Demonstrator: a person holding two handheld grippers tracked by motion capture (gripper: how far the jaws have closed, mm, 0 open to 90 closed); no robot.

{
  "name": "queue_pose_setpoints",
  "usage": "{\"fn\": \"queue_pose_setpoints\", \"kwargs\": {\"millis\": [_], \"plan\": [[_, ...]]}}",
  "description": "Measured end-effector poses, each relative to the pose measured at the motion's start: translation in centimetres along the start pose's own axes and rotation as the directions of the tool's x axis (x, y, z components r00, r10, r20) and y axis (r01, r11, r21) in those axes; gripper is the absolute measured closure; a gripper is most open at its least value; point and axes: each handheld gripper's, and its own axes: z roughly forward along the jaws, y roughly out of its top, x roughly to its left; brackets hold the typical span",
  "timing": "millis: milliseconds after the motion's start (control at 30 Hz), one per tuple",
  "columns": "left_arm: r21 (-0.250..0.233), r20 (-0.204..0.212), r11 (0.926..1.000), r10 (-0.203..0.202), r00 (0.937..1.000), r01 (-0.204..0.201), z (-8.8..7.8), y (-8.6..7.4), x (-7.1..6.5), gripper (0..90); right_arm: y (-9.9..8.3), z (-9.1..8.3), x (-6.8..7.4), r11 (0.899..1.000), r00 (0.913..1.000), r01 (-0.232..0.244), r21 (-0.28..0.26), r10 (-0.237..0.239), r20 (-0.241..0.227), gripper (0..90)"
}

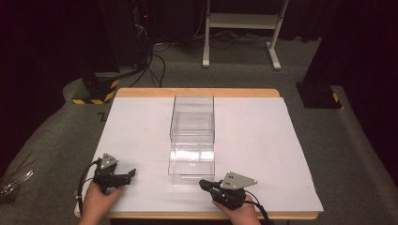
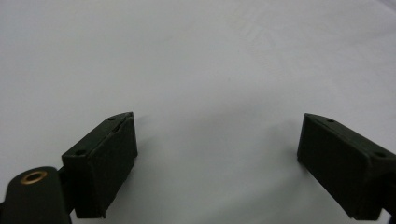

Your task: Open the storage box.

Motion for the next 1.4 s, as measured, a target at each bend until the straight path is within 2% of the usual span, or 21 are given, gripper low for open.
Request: {"fn": "queue_pose_setpoints", "kwargs": {"millis": [100,433,567,700,1067,1400], "plan": [[0.001,0.0,1.0,0.0,1.0,0.0,0.0,0.0,0.0,12.1,-0.1,-0.1,0.2,1.0,0.9999,0.011,-0.002,-0.011,-0.001,86.9],[0.001,0.0,1.0,0.0,1.0,0.0,0.0,0.0,0.0,12.1,-0.1,0.3,0.1,1.0,0.9999,0.003,-0.015,-0.003,-0.015,86.3],[0.001,0.0,1.0,0.0,1.0,0.0,0.0,0.0,0.0,12.1,-0.1,0.1,0.0,0.999,0.9999,-0.002,-0.038,0.001,-0.014,83.7],[0.001,0.0,1.0,0.0,1.0,0.0,0.0,0.0,0.0,12.0,0.1,-0.6,-0.4,0.998,0.9998,-0.018,-0.068,0.017,-0.004,80.6],[0.001,0.001,1.0,-0.001,1.0,0.001,0.0,0.0,0.0,12.0,1.1,-2.1,-1.1,0.991,0.9997,-0.002,-0.136,0.005,0.023,78.2],[0.001,0.001,1.0,-0.003,1.0,0.003,0.0,0.0,0.0,12.1,1.6,-2.8,-2.0,0.986,0.9981,-0.007,-0.165,0.017,0.06,75.6]]}}
